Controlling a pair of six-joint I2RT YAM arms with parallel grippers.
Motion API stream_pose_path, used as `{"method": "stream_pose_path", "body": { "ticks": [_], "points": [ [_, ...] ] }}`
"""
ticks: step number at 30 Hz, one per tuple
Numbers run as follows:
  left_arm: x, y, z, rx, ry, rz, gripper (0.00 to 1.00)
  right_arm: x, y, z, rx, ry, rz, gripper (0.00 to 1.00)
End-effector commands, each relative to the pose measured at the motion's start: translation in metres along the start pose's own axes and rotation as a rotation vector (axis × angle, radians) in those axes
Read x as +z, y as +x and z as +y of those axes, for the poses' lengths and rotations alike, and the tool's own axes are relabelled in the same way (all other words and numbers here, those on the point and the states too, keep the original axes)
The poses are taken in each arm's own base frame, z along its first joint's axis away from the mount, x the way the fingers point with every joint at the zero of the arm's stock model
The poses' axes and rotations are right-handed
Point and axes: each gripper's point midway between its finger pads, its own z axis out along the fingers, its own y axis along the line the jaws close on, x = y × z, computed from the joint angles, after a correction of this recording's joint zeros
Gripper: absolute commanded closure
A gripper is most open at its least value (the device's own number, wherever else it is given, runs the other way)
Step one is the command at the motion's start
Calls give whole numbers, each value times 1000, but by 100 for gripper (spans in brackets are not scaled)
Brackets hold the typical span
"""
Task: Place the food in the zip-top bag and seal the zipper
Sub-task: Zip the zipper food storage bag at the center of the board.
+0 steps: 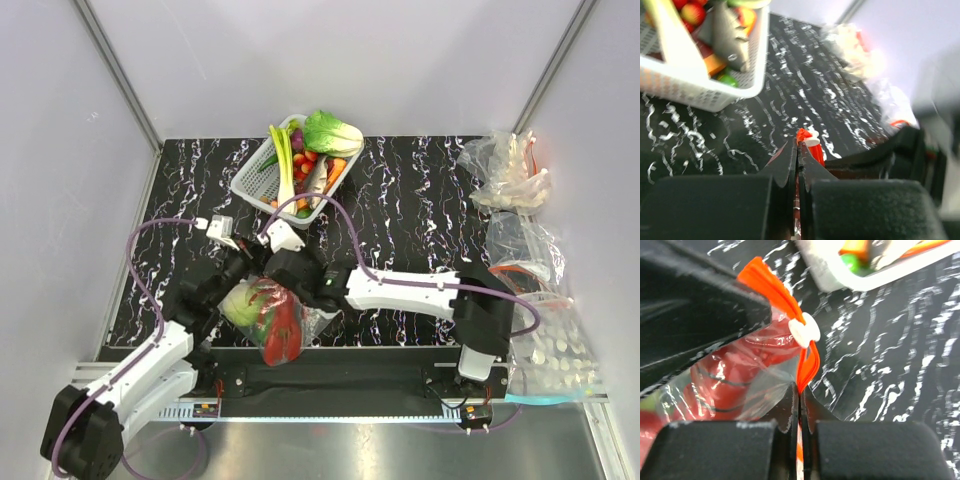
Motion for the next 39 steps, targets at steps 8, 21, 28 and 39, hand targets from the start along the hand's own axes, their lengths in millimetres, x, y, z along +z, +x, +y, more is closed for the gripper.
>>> {"method": "stream_pose_path", "body": {
  "ticks": [8,21,28,39],
  "points": [
    [17,19,38,-101,-154,3,100,41,40,-28,-164,444,-103,100],
    [11,7,32,-46,-124,-39,100,27,38,-11,-185,253,-39,100],
    [6,-5,19,-8,-66,-82,100,-2,38,6,-52,-74,8,100],
    [19,-2,2,15,41,-56,100,-15,57,-6,-21,-178,87,94]
  ]
}}
